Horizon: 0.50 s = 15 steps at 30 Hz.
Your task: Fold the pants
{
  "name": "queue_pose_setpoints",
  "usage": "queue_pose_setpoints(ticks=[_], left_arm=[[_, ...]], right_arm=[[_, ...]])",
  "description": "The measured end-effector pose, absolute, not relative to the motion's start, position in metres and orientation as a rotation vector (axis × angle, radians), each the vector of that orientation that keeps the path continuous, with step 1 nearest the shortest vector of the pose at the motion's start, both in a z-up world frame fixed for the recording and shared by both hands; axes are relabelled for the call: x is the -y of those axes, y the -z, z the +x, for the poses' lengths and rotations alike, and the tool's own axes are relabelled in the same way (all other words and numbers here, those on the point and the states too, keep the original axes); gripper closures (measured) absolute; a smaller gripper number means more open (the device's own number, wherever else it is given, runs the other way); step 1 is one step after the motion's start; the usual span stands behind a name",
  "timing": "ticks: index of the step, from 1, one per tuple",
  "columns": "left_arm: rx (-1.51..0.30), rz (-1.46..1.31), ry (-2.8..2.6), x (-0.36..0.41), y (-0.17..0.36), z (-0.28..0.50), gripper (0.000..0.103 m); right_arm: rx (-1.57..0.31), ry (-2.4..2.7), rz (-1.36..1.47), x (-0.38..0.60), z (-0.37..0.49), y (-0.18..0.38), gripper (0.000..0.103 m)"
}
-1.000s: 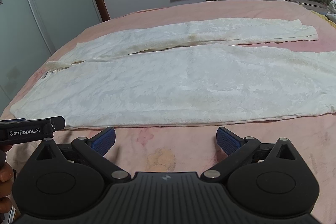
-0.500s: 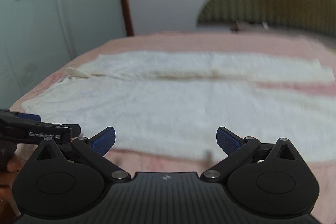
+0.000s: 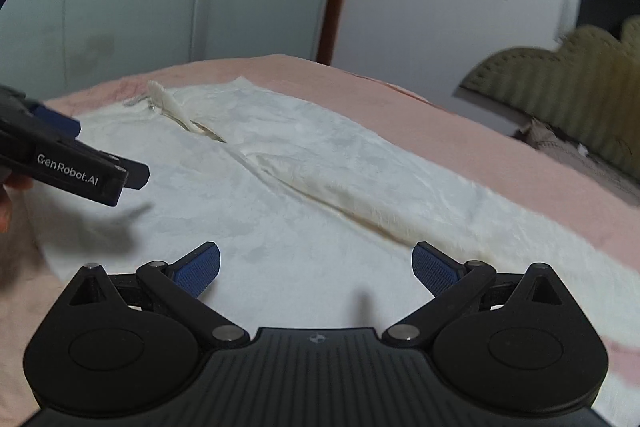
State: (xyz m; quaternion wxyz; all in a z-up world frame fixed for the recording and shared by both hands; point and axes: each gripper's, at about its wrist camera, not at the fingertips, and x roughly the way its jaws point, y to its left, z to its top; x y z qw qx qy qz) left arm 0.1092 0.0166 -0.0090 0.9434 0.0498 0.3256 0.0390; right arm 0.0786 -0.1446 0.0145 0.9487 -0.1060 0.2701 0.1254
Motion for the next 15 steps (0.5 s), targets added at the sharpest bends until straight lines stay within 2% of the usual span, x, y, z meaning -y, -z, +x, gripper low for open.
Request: queue_pose_setpoints(ticks=[5, 15], left_arm=[[-0.639, 0.145, -0.112, -0.013, 0.025, 0.132, 0.003], [-0.627, 0.139, -0.109, -0.017, 0.056, 0.139, 0.0]], right_arm=[[-0.512, -0.334, -0.201, 0.158, 0.133, -0.025, 0.0], [-0.652, -0.417, -0.019, 0.177, 0.295, -0.017, 0.0]])
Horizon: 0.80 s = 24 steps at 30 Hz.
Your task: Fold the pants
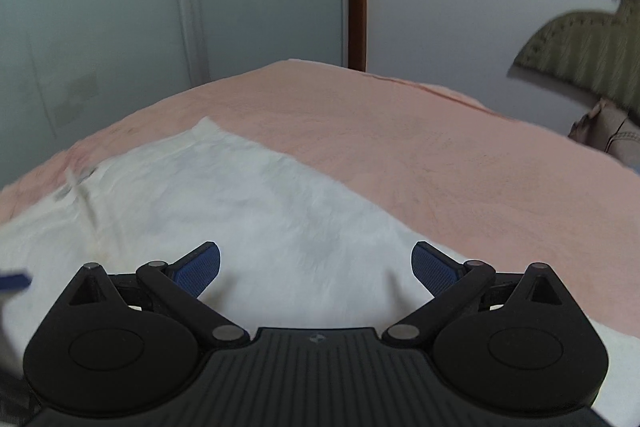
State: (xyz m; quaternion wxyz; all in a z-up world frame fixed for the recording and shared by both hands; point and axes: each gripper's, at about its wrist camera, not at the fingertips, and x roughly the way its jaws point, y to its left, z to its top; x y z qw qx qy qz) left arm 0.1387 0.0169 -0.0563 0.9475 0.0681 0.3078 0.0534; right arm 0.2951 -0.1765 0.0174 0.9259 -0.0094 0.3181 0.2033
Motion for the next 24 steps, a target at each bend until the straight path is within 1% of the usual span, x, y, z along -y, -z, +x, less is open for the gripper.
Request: queue_pose_setpoints(ticks=[3, 7, 11, 14, 17, 21, 24], left_arm=[[-0.629, 0.144, -0.106, -0.016, 0.057, 0.14, 0.0], [-0.638, 0.113, -0.095, -0.02, 0.057, 0.141, 0.0], [-0.637, 0.105, -0.093, -0.021, 0.057, 0.141, 0.0], [-0.641, 0.087, -0.081, -0.024, 0.054, 0.14, 0.0], [-0.666, 0.043, -0.075, -0.034, 0.043, 0.142, 0.002], [-0.644, 0.016, -0.105, -0.057, 0.013, 0.16, 0.003], [-0.615, 0.025, -0.173, -0.07, -0.016, 0.194, 0.005]], right_arm=[[-0.69, -0.414, 0.048, 0.177, 0.338, -0.01, 0.0], [-0.762, -0.437, 0.021, 0.168, 0.386, 0.004, 0.0], [-0.856, -0.553, 0.069, 0.167, 0.405, 0.019, 0.0], [-0.859, -0.663, 0.066, 0.166, 0.389, 0.015, 0.0], [-0.794, -0.787, -0.011, 0.165, 0.349, 0.002, 0.0], [-0.648, -0.871, -0.214, 0.158, 0.294, -0.009, 0.0], [-0.597, -0.901, -0.358, 0.148, 0.27, 0.0, 0.0]])
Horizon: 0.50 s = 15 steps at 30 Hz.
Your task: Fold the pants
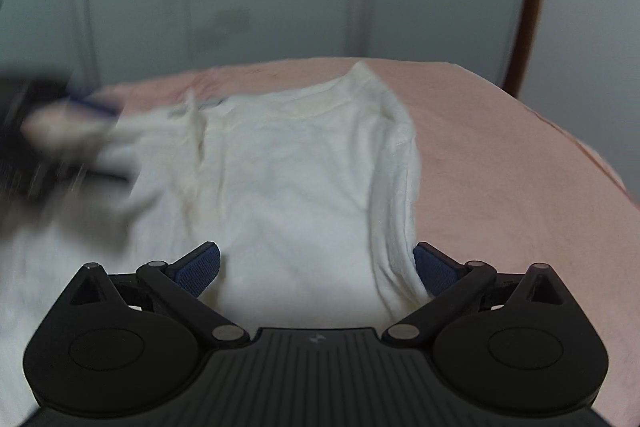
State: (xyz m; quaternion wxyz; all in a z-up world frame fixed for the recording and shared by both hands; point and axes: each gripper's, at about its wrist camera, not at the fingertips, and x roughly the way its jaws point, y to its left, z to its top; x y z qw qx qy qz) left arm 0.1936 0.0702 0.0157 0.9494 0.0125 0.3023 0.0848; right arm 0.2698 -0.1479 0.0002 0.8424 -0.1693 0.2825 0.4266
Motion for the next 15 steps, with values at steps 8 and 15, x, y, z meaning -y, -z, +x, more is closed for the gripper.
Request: queue_pose_setpoints(ticks=[8, 15], left_arm=[[-0.724, -0.04, -0.106, -0.069, -0.057, 0.315, 0.009], [-0.898, -0.167, -0.139, -0.068, -0.042, 0.397, 0.025]], right_arm=[[-0.568, -0.915, -0.354, 0.155, 0.26, 0.017, 0.0], [-0.535, -0.919, -0.36, 0.155, 0.251, 0.028, 0.0]])
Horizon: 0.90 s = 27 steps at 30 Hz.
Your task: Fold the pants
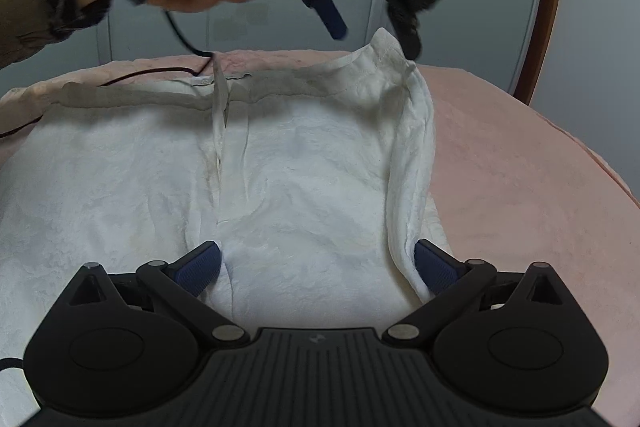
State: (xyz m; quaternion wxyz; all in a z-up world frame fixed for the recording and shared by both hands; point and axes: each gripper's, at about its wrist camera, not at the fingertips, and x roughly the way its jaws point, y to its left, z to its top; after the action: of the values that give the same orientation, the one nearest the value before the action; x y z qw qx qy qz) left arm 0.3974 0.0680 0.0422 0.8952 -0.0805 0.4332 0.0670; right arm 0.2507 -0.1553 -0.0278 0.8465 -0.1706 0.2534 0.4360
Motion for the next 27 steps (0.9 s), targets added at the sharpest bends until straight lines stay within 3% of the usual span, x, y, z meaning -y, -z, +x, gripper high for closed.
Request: queue_pose_setpoints(ticks=[2, 4, 6, 7, 8, 9, 10, 13, 20, 27], left_arm=[[-0.966, -0.254, -0.157, -0.076, -0.034, 0.413, 0.026], [-1.006, -0.368, -0.164, -0.085, -0.027, 0.423, 0.036], [-0.988, -0.462, -0.144, -0.093, -0.024, 0.428, 0.036], [-0.991, -0.463, -0.138, -0.094, -0.022, 0.43, 0.041], [-1.01, -0.437, -0.146, -0.092, -0.018, 0.43, 0.055], [-1.033, -0.419, -0.143, -0.091, -0.015, 0.43, 0.079], [-1.051, -0.412, -0.138, -0.089, -0.012, 0.427, 0.091], [-0.99, -0.424, -0.131, -0.094, -0.014, 0.407, 0.098], [-0.84, -0.395, -0.049, -0.104, -0.038, 0.319, 0.099], [-0.75, -0.451, 0.031, -0.121, -0.039, 0.243, 0.099]], right_arm=[[-0.529, -0.92, -0.366, 0.153, 0.251, 0.029, 0.0], [-0.527, -0.921, -0.369, 0.152, 0.25, 0.03, 0.0], [-0.529, -0.923, -0.364, 0.153, 0.25, 0.031, 0.0], [-0.53, -0.922, -0.362, 0.154, 0.25, 0.031, 0.0], [-0.531, -0.922, -0.361, 0.153, 0.252, 0.031, 0.0], [-0.532, -0.922, -0.359, 0.15, 0.252, 0.031, 0.0], [-0.535, -0.922, -0.356, 0.151, 0.253, 0.031, 0.0], [-0.547, -0.924, -0.344, 0.149, 0.257, 0.028, 0.0], [-0.533, -0.863, -0.241, 0.164, 0.25, 0.019, 0.0], [-0.384, -0.607, -0.238, 0.197, 0.196, -0.011, 0.001]])
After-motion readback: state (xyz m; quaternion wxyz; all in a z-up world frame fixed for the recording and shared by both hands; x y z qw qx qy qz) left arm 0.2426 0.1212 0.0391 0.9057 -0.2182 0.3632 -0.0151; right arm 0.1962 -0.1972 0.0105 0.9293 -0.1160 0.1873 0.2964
